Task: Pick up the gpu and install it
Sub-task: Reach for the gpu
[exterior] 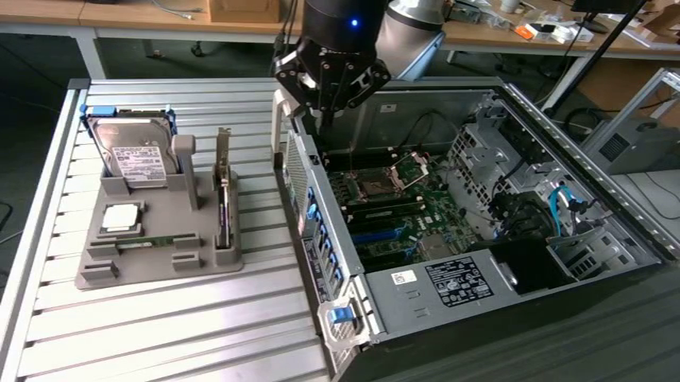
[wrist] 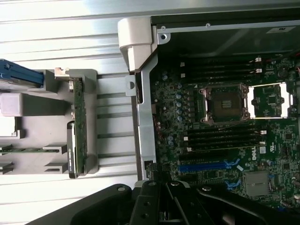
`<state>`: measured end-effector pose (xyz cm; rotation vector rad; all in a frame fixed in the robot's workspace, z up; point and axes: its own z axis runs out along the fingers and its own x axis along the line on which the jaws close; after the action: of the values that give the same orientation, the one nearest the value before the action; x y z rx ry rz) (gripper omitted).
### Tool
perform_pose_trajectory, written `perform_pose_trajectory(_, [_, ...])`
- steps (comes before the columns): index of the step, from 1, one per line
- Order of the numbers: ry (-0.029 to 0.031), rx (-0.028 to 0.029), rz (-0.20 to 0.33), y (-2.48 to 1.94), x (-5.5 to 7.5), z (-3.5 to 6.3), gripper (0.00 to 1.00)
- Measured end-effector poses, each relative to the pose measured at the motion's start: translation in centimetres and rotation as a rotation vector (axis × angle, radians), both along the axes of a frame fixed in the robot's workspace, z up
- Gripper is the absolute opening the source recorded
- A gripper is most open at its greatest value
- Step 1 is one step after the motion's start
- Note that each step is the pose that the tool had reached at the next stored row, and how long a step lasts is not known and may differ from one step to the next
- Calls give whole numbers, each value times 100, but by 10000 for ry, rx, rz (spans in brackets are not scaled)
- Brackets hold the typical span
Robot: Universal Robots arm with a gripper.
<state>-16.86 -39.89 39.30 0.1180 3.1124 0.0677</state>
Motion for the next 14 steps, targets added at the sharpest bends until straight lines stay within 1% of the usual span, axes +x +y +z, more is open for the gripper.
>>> perform_pose_trajectory(14, [0,-1,0,0,-35,0,10])
